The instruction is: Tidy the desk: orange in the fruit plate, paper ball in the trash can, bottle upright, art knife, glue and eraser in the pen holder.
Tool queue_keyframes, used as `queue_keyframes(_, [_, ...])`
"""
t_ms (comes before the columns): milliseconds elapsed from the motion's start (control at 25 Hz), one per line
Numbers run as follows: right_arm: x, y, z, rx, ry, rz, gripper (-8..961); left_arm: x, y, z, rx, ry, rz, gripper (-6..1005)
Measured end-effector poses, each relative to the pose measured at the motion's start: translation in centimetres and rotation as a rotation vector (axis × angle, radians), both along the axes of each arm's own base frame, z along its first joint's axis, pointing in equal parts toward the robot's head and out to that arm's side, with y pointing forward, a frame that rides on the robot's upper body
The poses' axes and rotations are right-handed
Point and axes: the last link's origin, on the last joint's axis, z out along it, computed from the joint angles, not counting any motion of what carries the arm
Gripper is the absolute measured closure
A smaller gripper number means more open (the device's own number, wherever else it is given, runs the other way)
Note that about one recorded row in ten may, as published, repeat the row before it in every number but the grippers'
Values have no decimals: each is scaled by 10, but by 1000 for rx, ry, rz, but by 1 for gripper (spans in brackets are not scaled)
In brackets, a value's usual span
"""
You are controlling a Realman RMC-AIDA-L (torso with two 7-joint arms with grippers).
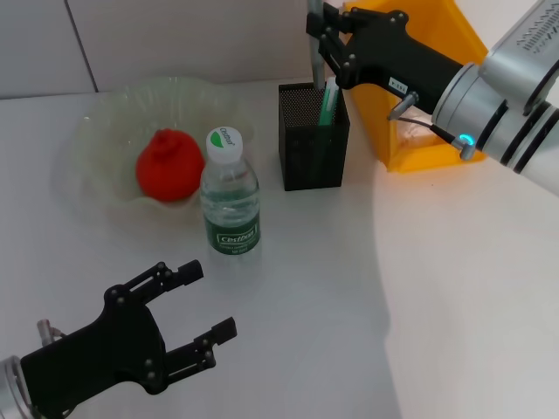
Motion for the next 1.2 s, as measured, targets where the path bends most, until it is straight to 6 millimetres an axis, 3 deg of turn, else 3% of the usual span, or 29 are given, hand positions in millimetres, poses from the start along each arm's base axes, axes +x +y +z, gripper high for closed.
queue_keyframes(1200, [1,6,-21,-19,-105,-7,765,-2,1,0,-5,4,17,213])
